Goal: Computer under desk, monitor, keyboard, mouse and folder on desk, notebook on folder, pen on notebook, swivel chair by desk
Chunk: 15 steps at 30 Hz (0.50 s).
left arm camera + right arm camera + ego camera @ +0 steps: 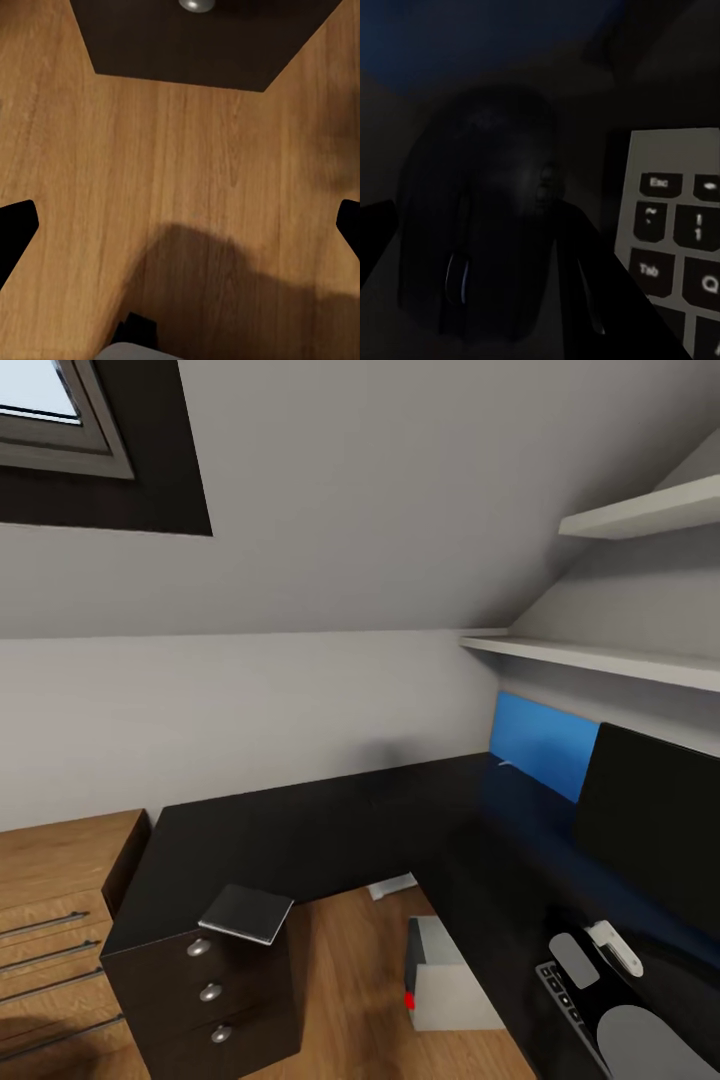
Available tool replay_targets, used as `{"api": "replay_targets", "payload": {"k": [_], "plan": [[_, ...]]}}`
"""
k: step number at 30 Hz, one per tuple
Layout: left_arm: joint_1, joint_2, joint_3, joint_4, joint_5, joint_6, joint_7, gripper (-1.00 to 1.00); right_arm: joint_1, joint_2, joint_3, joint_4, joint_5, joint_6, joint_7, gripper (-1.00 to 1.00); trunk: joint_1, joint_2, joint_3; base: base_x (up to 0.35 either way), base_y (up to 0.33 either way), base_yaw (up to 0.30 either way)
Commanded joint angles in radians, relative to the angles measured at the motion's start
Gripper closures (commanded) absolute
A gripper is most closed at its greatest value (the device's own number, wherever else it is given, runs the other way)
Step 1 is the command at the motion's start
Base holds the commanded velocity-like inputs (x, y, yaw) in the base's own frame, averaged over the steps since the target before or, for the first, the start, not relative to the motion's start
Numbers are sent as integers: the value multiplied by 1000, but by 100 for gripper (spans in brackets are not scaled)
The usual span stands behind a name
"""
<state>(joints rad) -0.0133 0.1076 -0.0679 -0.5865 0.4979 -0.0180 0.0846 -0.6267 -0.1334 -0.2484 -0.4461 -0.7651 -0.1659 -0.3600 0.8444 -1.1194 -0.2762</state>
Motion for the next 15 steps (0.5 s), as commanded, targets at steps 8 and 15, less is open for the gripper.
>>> {"api": "replay_targets", "payload": {"k": [8, 15], "plan": [[0, 1, -8, -1, 7, 0, 8, -100, -1, 1, 4, 0, -14, -7, 3, 100, 12, -22, -11, 0, 0, 0], [0, 3, -7, 2, 9, -3, 6, -100, -1, 2, 7, 1, -13, -6, 4, 100, 12, -22, -11, 0, 0, 0]]}}
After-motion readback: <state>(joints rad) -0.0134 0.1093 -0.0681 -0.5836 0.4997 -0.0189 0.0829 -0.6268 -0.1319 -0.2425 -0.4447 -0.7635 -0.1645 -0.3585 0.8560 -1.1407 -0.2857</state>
